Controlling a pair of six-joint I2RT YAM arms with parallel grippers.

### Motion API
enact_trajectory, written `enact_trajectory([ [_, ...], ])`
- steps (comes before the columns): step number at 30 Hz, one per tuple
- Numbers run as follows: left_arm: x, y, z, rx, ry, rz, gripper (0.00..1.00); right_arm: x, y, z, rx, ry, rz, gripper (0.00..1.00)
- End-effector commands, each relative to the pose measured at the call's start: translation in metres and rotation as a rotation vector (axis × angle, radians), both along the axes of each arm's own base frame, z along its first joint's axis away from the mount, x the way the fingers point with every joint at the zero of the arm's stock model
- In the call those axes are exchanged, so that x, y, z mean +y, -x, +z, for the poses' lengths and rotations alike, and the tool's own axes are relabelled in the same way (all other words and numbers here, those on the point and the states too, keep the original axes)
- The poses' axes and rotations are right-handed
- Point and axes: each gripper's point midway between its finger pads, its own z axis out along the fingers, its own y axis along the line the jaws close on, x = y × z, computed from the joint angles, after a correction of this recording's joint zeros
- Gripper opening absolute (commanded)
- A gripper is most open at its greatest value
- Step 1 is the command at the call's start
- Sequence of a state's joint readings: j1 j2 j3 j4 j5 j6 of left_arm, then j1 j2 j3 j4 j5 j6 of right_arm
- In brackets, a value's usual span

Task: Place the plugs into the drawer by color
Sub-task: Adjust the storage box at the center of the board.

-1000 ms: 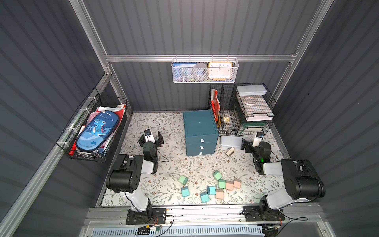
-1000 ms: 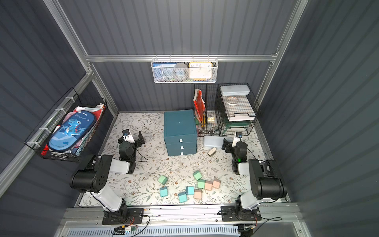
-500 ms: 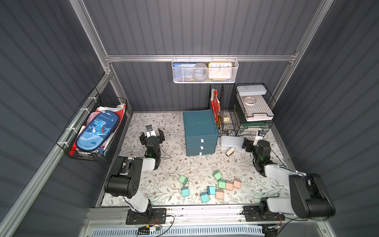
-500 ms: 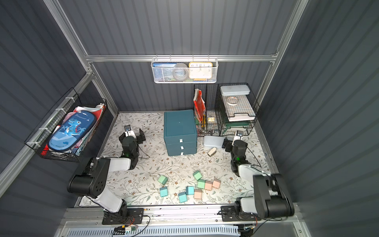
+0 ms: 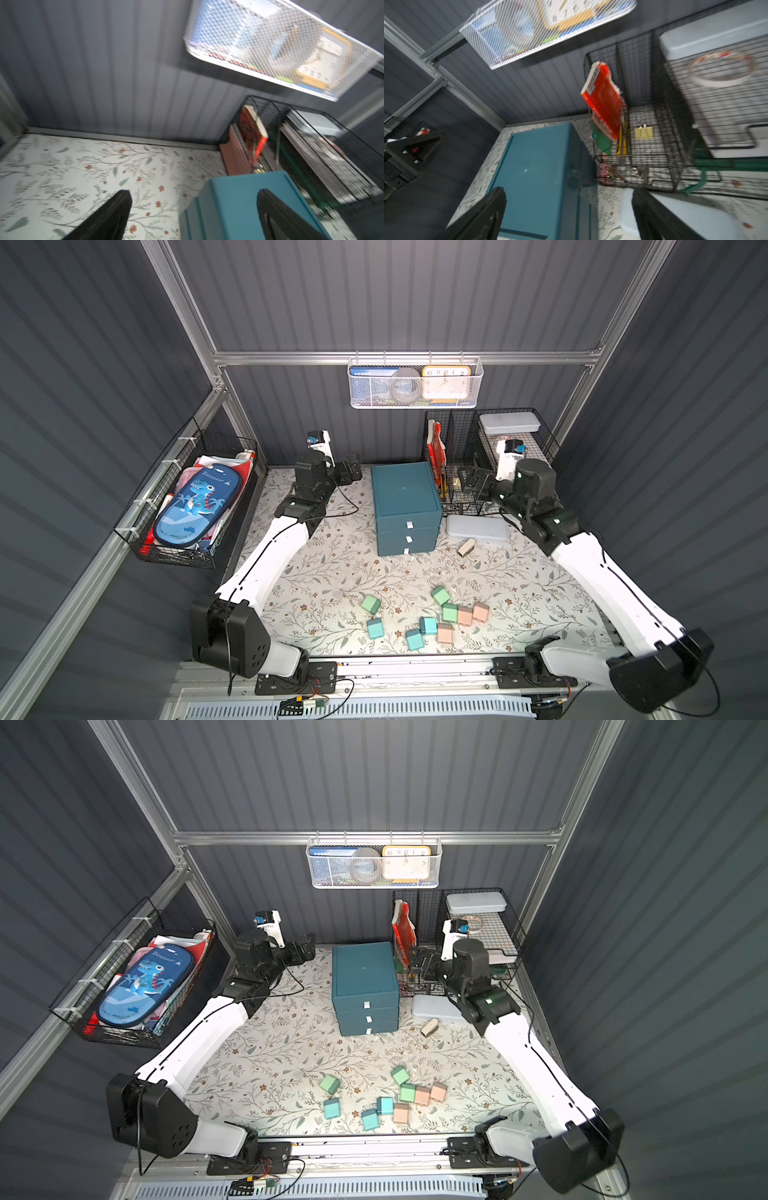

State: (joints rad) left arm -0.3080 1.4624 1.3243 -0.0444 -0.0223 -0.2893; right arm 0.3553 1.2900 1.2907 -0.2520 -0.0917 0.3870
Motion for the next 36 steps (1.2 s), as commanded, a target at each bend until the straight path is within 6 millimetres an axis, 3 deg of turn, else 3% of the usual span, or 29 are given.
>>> enact_trajectory([
  [1,-0.039,0.032,-0.052,0.292,0.047,-0.249,0.99,0.039,0.014,-0.053,0.284,-0.076,0.185,0.99],
  [4,-0.044,0.038,-0.075,0.395,0.037,-0.284,0.99,0.045,0.002,-0.07,0.331,-0.052,0.196,0.99],
  [5,-0.044,0.035,-0.068,0.398,0.033,-0.279,0.98,0.046,-0.003,-0.077,0.343,-0.041,0.195,0.99],
  [11,-0.042,0.038,-0.087,0.502,0.025,-0.255,0.85,0.066,-0.019,-0.096,0.392,-0.042,0.269,0.92],
  [20,-0.022,0.055,-0.066,0.42,0.056,-0.155,0.83,0.092,-0.031,-0.1,0.397,-0.027,0.319,0.85],
  [26,-0.035,0.067,-0.064,0.414,0.066,-0.265,0.82,0.112,-0.043,-0.107,0.421,-0.008,0.354,0.74],
  [32,-0.031,0.078,-0.067,0.423,0.047,-0.272,0.81,0.15,-0.058,-0.108,0.417,0.011,0.414,0.6],
  [36,-0.018,0.084,-0.065,0.429,0.02,-0.209,0.82,0.185,-0.076,-0.103,0.383,0.001,0.456,0.57],
])
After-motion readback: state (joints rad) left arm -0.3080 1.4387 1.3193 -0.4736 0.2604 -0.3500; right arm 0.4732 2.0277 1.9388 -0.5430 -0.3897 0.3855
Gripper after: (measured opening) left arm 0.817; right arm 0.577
